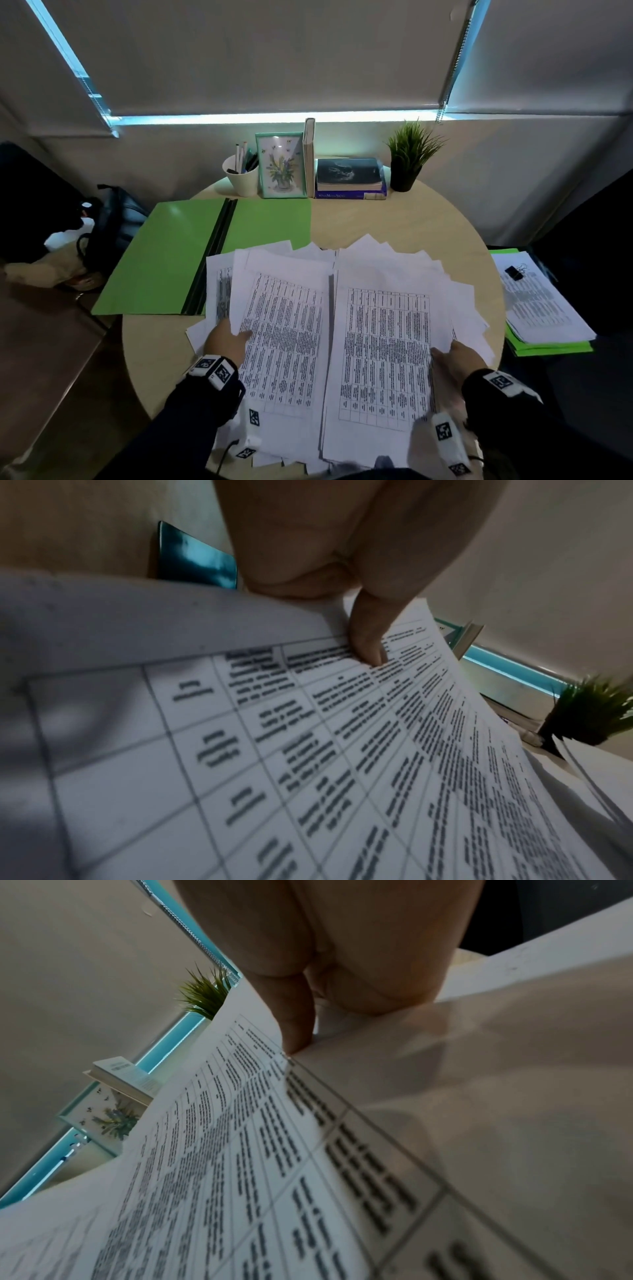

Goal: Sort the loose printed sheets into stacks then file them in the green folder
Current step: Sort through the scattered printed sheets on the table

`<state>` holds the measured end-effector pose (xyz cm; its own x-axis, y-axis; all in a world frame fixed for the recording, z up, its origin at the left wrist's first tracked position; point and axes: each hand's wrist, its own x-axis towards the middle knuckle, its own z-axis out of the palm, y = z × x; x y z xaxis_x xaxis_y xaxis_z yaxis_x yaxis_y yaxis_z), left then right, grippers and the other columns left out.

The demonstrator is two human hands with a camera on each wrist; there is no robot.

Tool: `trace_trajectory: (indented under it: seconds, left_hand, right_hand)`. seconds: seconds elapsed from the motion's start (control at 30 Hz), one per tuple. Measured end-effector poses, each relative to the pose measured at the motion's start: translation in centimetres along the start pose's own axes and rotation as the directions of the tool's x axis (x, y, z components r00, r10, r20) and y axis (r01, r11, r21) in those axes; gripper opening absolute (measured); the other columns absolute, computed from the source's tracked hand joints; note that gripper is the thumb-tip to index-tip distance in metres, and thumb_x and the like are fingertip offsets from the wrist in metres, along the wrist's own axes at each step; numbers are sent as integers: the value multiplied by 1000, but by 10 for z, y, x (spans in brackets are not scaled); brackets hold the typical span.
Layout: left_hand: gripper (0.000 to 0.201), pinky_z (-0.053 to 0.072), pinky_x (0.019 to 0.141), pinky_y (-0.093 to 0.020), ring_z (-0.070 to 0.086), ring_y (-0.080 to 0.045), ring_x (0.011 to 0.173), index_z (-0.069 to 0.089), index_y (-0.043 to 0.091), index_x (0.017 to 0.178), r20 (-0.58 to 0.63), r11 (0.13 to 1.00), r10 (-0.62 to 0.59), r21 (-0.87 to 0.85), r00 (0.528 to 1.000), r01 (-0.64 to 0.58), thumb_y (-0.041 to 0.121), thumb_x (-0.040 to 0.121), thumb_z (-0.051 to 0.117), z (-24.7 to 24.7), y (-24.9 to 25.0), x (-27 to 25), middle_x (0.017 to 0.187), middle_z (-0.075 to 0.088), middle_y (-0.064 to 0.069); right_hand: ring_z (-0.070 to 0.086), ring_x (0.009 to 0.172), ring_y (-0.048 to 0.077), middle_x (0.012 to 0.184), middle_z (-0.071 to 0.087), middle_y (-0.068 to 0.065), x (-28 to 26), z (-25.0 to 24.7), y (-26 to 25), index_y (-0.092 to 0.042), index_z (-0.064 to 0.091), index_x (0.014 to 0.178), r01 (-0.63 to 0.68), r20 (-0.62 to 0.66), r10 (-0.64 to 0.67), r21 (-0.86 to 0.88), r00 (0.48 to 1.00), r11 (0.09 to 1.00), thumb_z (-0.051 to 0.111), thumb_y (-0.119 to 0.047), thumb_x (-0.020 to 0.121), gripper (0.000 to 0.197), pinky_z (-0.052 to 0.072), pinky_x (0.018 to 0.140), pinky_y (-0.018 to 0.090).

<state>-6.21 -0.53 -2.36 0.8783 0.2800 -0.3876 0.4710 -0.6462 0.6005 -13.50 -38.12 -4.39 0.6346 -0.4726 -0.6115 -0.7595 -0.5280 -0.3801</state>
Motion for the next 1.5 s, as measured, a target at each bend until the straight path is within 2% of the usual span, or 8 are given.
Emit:
trace_trajectory:
  seconds: [0.37, 0.53, 0.73, 1.0, 1.13, 1.3, 1.4, 1.5]
  left_hand:
    - [33, 39, 92, -34, 56, -30, 112, 51, 6, 123, -262, 937, 190, -239, 946, -255, 20, 93, 55, -78, 72, -6, 123, 60, -13]
    - [26, 47, 97, -45, 62, -26, 104, 56, 20, 116, -199, 856, 325, -353, 924, -377, 23, 90, 58, -89, 111, -22, 111, 67, -4]
    - [34, 50, 84, -35, 63, -20, 95, 57, 18, 123, -26, 870, 385, -322, 923, -372, 26, 89, 60, -51, 132, -46, 106, 67, 0]
    - [33, 40, 94, -30, 58, -22, 109, 55, 13, 126, 114, 934, 262, -278, 958, -222, 19, 93, 55, 9, 112, -49, 121, 63, -5]
    - [39, 40, 99, -37, 55, -25, 112, 41, 16, 131, 137, 954, 190, -258, 972, -150, 22, 94, 52, 18, 106, -43, 127, 58, -7]
    - [49, 36, 104, -36, 51, -22, 117, 33, 20, 138, 315, 969, 194, -209, 929, -132, 29, 94, 52, 29, 97, -43, 136, 52, -3]
    - [47, 36, 97, -28, 50, -25, 123, 30, 17, 141, 350, 979, 194, -131, 917, -157, 22, 97, 46, 35, 96, -48, 139, 49, -6]
    - [49, 34, 100, -28, 46, -25, 127, 25, 14, 143, 341, 978, 200, -128, 918, -165, 17, 98, 43, 40, 95, -51, 143, 43, -8]
  right_hand:
    - [47, 127, 30, 137, 48, 22, -8, -7, -8, 5, 44, 128, -41, 15, 41, 2, 999, 999, 46, -33, 96, 50, 36, 100, 29]
    - [46, 126, 31, 136, 48, 22, -6, -10, -15, 5, 44, 128, -30, 12, 29, 3, 999, 1000, 47, -33, 96, 49, 36, 100, 30]
    - [49, 121, 35, 131, 51, 27, -5, -18, -31, 9, 47, 122, 32, -26, -30, 89, 999, 995, 50, -30, 94, 48, 39, 95, 33]
    - [51, 75, 24, 68, 51, 8, -8, -13, -48, -16, 44, 61, 119, -19, -128, 524, 992, 844, 60, -10, 87, 31, 45, 78, 41]
    - [57, 89, 26, 95, 59, 10, -11, -10, -53, -22, 53, 71, 57, 95, -134, 569, 986, 821, 53, -7, 87, 23, 49, 95, 48]
    - [57, 80, 27, 88, 62, 15, -19, -11, -59, -11, 61, 90, 74, 9, -108, 670, 994, 739, 48, -16, 92, 14, 48, 79, 44]
    - [55, 109, 33, 106, 58, 16, -21, -16, -60, 5, 58, 116, 5, 12, -17, 635, 1000, 772, 32, -54, 94, 68, 40, 93, 39]
    - [56, 114, 29, 117, 61, 6, -28, -10, -61, -5, 58, 120, 87, 43, -144, 616, 989, 783, 52, -61, 81, 68, 41, 104, 44]
